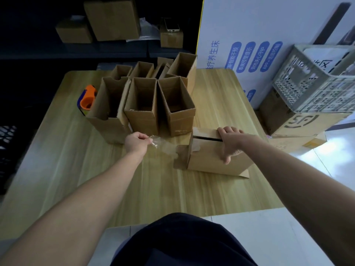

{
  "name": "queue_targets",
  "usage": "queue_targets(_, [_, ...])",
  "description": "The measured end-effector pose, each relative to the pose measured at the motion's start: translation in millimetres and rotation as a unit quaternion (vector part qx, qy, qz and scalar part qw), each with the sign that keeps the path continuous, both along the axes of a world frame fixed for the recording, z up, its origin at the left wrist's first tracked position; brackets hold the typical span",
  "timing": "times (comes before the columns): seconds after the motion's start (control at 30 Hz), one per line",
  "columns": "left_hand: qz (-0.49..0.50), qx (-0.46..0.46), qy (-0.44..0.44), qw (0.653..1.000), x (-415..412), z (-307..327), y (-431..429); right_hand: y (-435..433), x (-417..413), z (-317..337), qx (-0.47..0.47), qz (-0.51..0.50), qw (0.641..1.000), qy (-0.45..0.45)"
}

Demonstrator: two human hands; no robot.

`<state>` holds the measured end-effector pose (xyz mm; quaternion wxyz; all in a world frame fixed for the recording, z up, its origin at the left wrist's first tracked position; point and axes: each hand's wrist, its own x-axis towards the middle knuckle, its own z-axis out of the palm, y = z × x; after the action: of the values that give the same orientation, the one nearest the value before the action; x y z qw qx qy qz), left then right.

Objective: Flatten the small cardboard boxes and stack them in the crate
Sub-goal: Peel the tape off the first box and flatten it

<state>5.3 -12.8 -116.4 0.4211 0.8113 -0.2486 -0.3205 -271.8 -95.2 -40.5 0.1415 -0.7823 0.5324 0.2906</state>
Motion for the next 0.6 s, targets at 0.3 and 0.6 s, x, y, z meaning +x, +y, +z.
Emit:
queue_targets(0.3, [-0.201, 0.051, -0.407, 0.890, 28.7, -29.9, 31.5, 6.2, 24.3, -3.4, -0.022, 0.015, 1.000, 0.002])
queue_targets(0.6, [-0.387, 0.155, -0.210, 0.885, 19.1, -72.9, 50.9, 17.5, 30.1, 0.6, -0.022, 0.008, 1.000, -0.002])
